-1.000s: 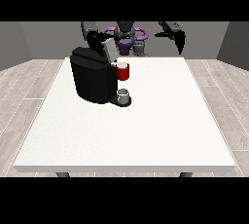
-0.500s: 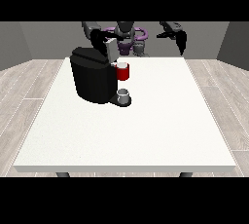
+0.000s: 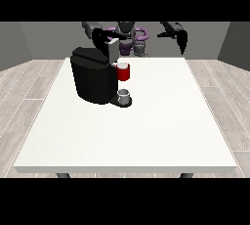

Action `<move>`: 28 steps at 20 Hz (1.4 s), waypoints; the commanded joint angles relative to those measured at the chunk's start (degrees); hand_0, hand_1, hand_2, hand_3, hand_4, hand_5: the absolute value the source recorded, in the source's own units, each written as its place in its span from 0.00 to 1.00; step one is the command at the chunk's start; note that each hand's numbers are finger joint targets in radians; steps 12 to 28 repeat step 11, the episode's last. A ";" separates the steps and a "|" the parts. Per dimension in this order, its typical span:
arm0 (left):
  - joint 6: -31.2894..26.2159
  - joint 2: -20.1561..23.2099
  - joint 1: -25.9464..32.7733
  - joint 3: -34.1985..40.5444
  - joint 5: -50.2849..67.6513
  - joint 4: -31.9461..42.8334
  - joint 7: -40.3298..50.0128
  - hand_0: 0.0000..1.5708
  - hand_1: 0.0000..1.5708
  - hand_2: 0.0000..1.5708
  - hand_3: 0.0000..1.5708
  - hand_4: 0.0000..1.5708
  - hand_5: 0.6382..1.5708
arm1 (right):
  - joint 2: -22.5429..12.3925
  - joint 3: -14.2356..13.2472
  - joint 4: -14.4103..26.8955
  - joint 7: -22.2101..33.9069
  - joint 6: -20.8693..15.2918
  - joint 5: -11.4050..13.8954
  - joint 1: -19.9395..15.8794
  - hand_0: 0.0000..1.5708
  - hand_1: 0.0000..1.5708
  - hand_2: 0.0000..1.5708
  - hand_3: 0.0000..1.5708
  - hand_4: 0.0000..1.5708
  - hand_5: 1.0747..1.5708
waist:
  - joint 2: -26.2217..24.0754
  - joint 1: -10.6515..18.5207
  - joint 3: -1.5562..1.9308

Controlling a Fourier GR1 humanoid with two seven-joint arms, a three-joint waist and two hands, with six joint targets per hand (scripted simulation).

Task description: Insert the coffee pod into the coffee machine and close the lid

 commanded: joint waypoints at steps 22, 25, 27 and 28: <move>2.54 -1.97 6.78 0.94 -0.73 3.75 -6.04 0.00 0.00 0.00 0.00 0.12 1.00 | 8.86 17.97 -11.90 -12.69 -2.17 -7.01 22.79 0.00 0.00 0.00 0.00 0.10 1.00 | -9.84 -7.22 -0.84; 2.54 -1.97 6.78 0.94 -0.73 3.75 -6.04 0.00 0.00 0.00 0.00 0.12 1.00 | 8.86 17.97 -11.90 -12.69 -2.17 -7.01 22.79 0.00 0.00 0.00 0.00 0.10 1.00 | -9.84 -7.22 -0.84; 2.54 -1.97 6.78 0.94 -0.73 3.75 -6.04 0.00 0.00 0.00 0.00 0.12 1.00 | 8.86 17.97 -11.90 -12.69 -2.17 -7.01 22.79 0.00 0.00 0.00 0.00 0.10 1.00 | -9.84 -7.22 -0.84; 2.54 -1.97 6.78 0.94 -0.73 3.75 -6.04 0.00 0.00 0.00 0.00 0.12 1.00 | 8.86 17.97 -11.90 -12.69 -2.17 -7.01 22.79 0.00 0.00 0.00 0.00 0.10 1.00 | -9.84 -7.22 -0.84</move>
